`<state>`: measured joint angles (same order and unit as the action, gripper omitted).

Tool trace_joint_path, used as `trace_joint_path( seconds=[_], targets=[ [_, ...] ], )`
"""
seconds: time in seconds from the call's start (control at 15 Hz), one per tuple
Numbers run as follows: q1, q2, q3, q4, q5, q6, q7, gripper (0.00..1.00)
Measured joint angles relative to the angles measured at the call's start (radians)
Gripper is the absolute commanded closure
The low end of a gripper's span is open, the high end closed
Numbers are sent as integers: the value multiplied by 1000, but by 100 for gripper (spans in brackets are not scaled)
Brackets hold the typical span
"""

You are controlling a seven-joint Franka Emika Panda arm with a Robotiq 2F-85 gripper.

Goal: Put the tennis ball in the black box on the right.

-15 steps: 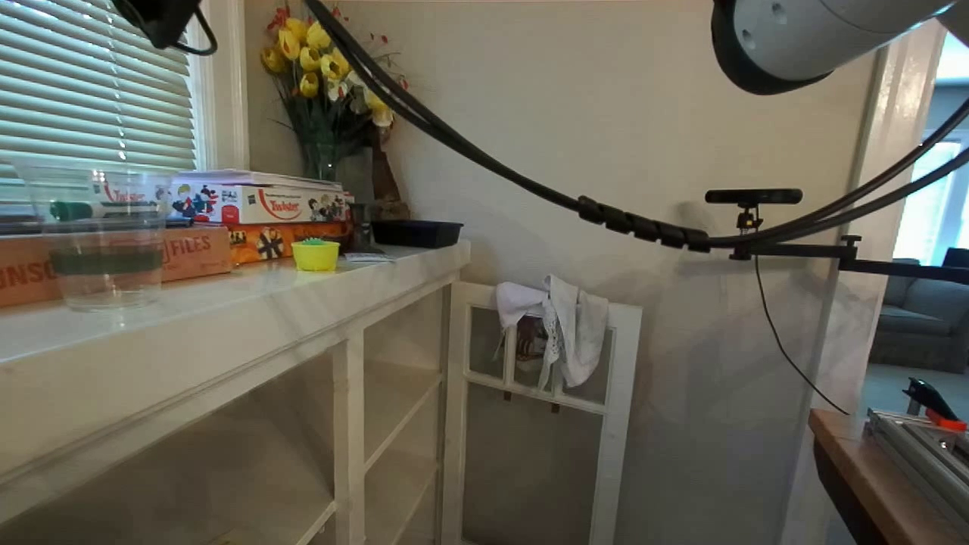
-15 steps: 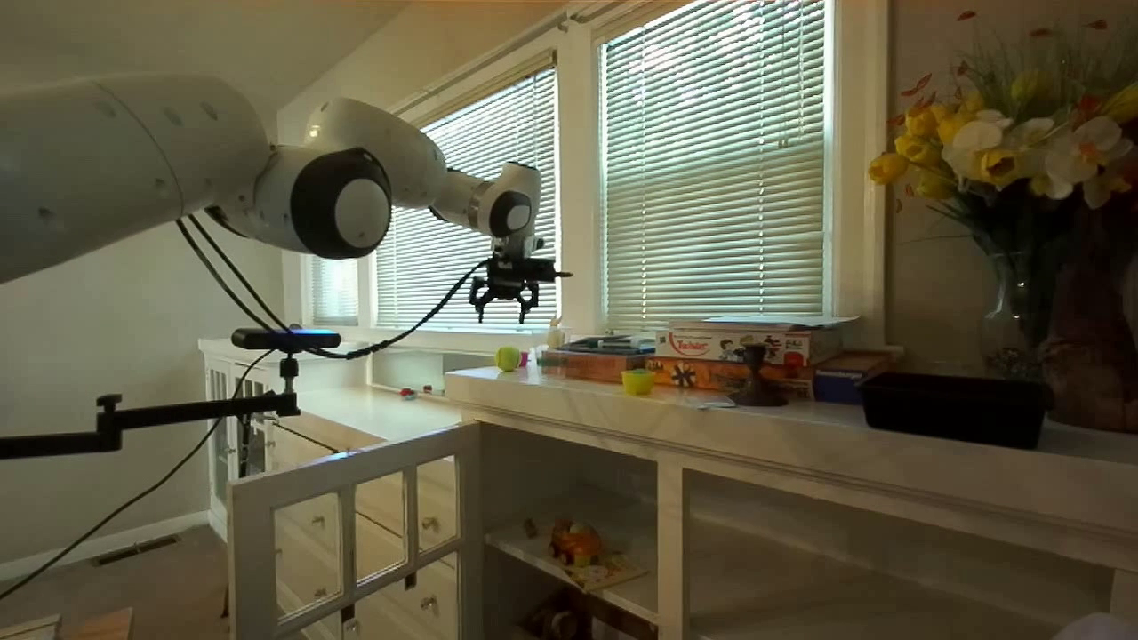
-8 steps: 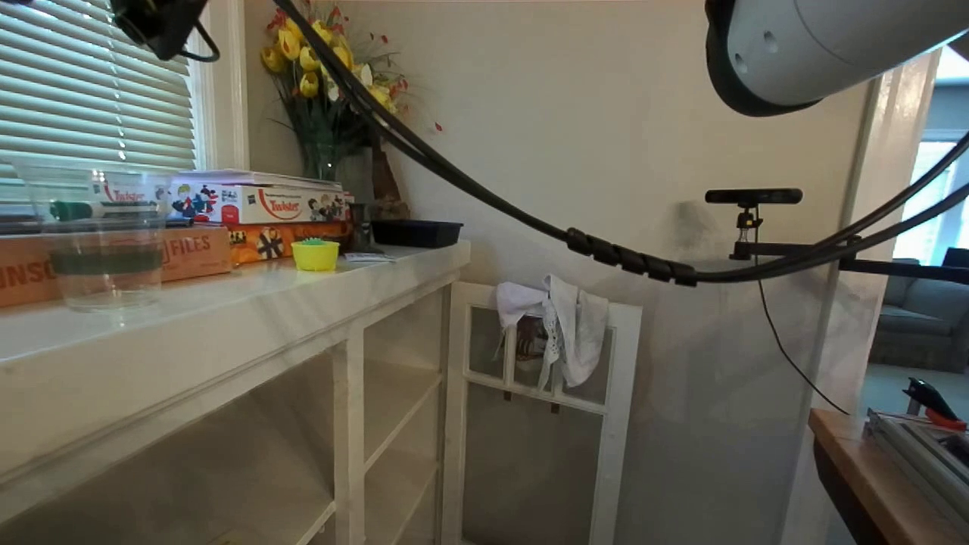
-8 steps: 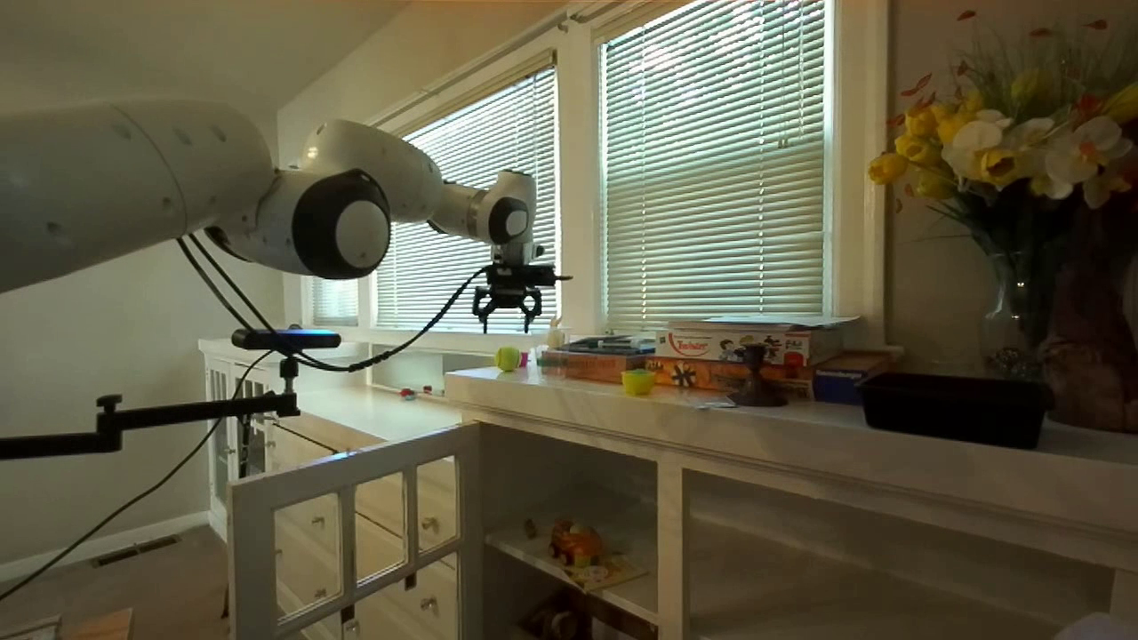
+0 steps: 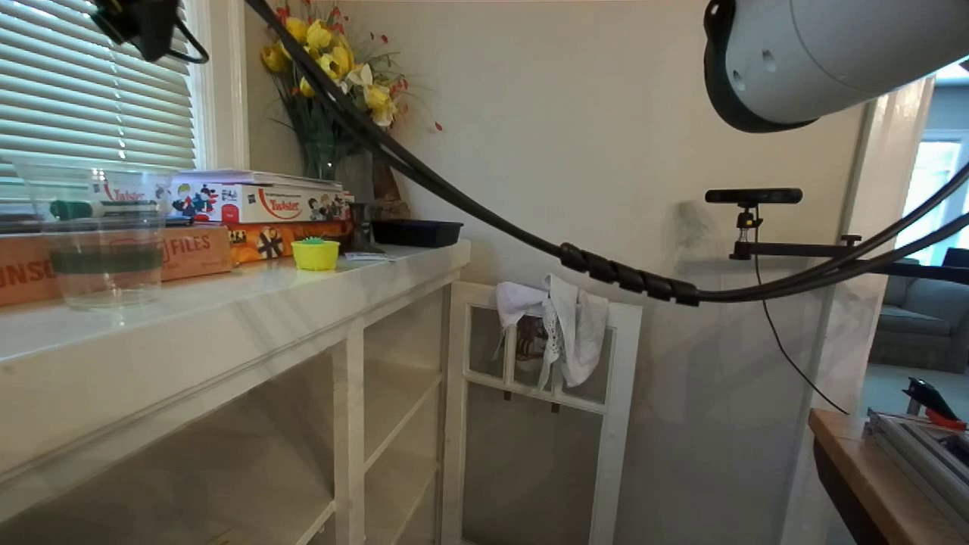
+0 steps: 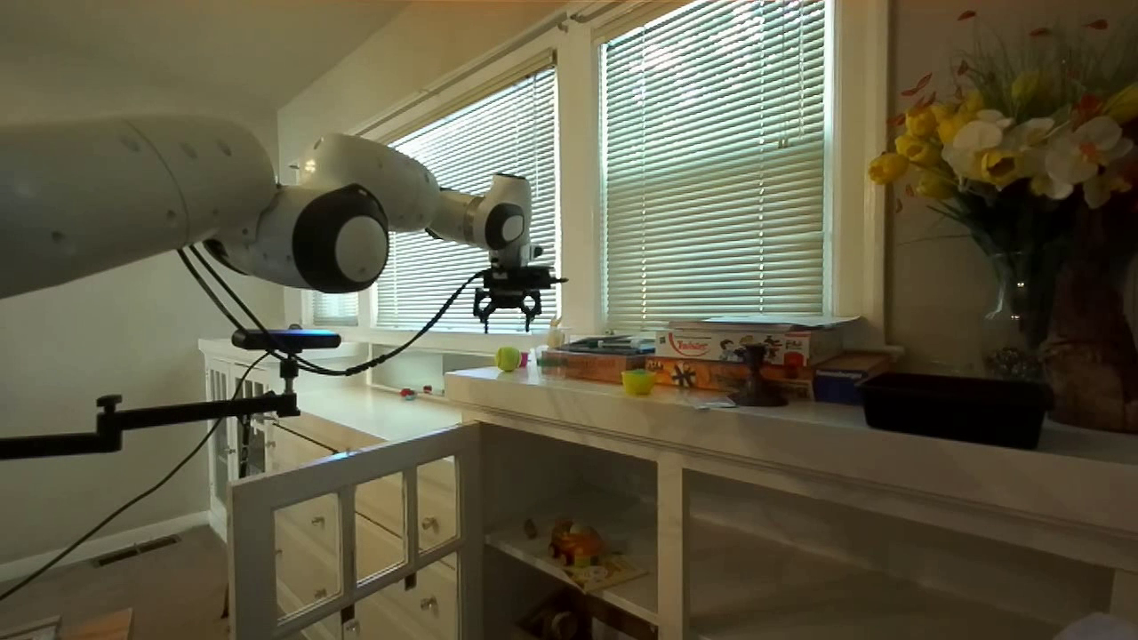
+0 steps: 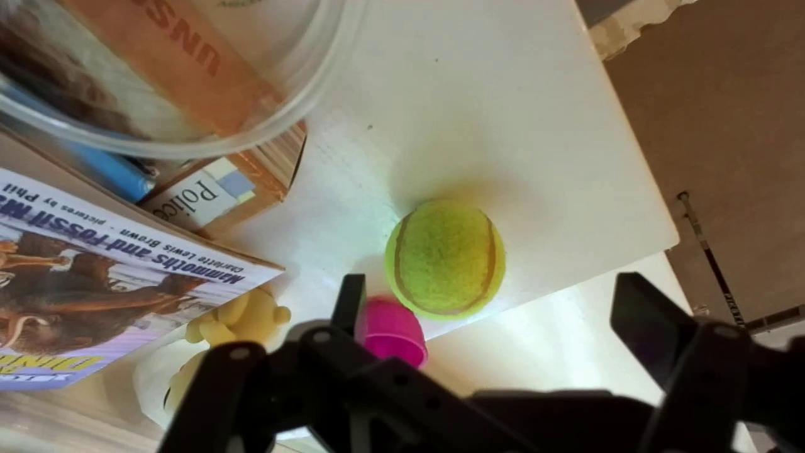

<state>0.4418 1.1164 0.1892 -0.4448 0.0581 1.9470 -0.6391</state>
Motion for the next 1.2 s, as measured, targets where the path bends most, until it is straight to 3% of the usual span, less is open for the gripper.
trace_joint_path(
  seconds=[0.27,0.67,1.2],
  targets=[
    [-1,0,-1,0,0,3,10,0],
    [8,2,-33,-13,-7,20,180,0],
    [72,40,-68,-13,-74,15,230,0]
  ],
)
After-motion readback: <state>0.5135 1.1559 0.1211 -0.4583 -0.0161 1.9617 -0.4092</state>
